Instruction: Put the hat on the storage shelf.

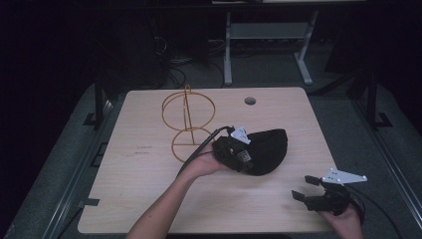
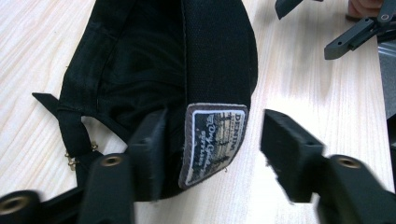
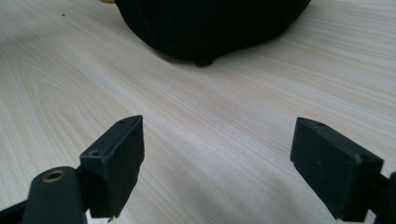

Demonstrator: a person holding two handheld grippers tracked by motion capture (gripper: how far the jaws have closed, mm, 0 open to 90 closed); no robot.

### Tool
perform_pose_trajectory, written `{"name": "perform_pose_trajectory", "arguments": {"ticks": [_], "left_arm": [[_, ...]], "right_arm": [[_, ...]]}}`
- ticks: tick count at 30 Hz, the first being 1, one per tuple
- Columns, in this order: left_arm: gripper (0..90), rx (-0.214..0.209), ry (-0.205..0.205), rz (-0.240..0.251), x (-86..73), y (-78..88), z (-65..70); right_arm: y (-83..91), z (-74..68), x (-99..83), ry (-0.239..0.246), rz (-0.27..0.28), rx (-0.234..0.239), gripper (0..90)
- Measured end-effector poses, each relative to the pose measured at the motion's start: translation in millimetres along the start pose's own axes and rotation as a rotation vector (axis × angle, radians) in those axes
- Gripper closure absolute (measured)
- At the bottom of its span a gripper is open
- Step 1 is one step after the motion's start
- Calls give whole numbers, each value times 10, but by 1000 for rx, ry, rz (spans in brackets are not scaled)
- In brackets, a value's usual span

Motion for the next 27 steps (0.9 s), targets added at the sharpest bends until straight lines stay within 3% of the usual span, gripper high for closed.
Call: {"name": "perform_pose_trajectory", "arguments": {"ticks": [6,11,20,27], "left_arm": [[624,-6,-41,9,32,-5,32],[665,-16,-58,-8,53,-28,63],[706,-21,-88,-17,226,-2,140],[761,-36,-79,26,372,89,167]], "right_arm": [[-12,-11,-1,3,-4,2,172],[-11,-10,1,0,0,0,172],[10,-5,19,-8,16,-3,171],[35,-13,49,-16,38,2,172]]}}
Point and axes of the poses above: each handheld gripper's, and its own axes: y roughly backward along the jaws, x roughly out of its top, z roughly to its right, the point moved 7 cm from there along -y, roughly forward along the jaws, and after that the axes turned 6 degrees about -x, right-handed, at the moved point
